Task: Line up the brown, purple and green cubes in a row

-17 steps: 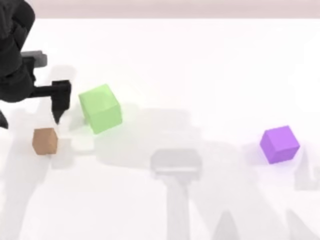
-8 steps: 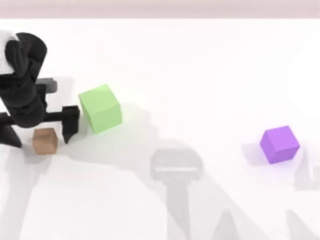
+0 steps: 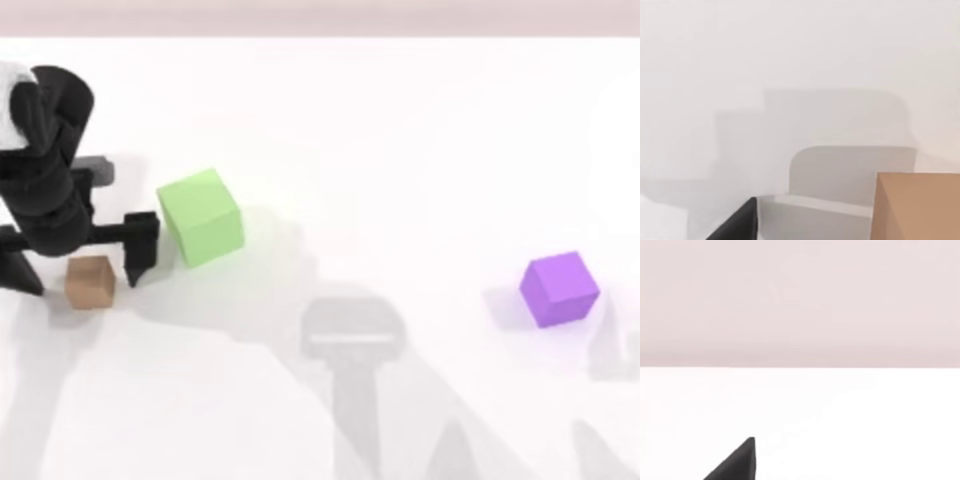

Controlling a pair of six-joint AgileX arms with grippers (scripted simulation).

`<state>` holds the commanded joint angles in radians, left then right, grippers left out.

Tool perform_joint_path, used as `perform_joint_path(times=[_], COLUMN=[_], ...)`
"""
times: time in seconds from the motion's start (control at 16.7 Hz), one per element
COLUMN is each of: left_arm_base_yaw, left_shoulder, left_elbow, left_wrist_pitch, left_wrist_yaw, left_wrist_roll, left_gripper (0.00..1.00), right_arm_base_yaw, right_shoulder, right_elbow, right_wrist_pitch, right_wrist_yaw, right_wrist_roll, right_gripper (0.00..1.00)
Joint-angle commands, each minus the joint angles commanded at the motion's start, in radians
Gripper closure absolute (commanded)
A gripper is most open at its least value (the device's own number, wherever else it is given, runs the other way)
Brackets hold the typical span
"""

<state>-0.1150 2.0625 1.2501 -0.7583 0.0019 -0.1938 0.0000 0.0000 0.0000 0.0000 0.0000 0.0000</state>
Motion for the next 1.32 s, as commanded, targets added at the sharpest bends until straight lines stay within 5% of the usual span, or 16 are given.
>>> perform_joint_path(times=[0.6, 1.32], left_arm_base_yaw=[0.000, 0.004], left_shoulder=[0.000, -0.053], left_elbow=[0.000, 0.044], left_wrist_pitch=[0.000, -0.059], left_wrist_yaw=[0.000, -0.008], left_wrist_roll=[0.000, 0.005], left_gripper=[0.98, 1.00], right_arm_base_yaw=[0.000, 0.000], right_shoulder=[0.000, 0.000], right_elbow=[0.000, 0.000], right_wrist_pitch=[0.000, 0.000], right_wrist_yaw=[0.000, 0.000], right_wrist_roll=[0.000, 0.000], right_gripper=[0.00, 0.00])
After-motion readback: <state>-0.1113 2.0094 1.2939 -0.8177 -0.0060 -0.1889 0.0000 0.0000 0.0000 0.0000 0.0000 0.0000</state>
